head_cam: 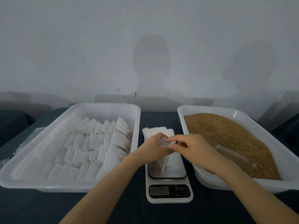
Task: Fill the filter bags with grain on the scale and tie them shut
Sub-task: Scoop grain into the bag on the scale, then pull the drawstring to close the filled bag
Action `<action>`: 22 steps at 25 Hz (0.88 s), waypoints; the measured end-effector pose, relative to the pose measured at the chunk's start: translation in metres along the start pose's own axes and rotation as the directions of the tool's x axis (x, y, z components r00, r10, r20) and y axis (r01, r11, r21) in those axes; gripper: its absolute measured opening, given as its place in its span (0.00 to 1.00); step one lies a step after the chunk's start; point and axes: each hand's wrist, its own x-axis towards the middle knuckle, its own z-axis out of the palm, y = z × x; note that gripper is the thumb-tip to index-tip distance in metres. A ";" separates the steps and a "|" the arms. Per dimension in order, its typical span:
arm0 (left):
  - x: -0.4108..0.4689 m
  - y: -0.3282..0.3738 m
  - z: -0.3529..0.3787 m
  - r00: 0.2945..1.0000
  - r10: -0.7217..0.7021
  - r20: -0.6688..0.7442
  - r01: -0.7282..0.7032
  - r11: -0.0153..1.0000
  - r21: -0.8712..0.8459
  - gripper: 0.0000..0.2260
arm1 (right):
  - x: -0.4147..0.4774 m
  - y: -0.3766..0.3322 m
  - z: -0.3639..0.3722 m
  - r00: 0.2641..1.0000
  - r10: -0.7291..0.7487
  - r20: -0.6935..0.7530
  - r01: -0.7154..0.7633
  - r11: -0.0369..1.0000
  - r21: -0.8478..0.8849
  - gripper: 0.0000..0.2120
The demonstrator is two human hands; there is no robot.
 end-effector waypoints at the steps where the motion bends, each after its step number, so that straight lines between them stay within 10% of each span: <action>1: 0.000 0.000 -0.001 0.999 0.034 0.009 -0.034 0.999 0.030 0.14 | 0.003 -0.004 0.006 1.000 -0.005 0.022 0.005 1.000 -0.007 0.11; 12: -0.010 0.006 -0.014 0.996 -0.016 0.084 0.020 0.999 -0.049 0.25 | 0.015 0.008 0.015 1.000 0.001 -0.013 -0.002 0.996 -0.084 0.08; 22: -0.009 0.005 -0.035 0.999 0.035 0.004 -0.036 0.998 0.047 0.10 | 0.015 0.016 -0.001 0.991 -0.101 -0.090 0.109 0.990 0.091 0.03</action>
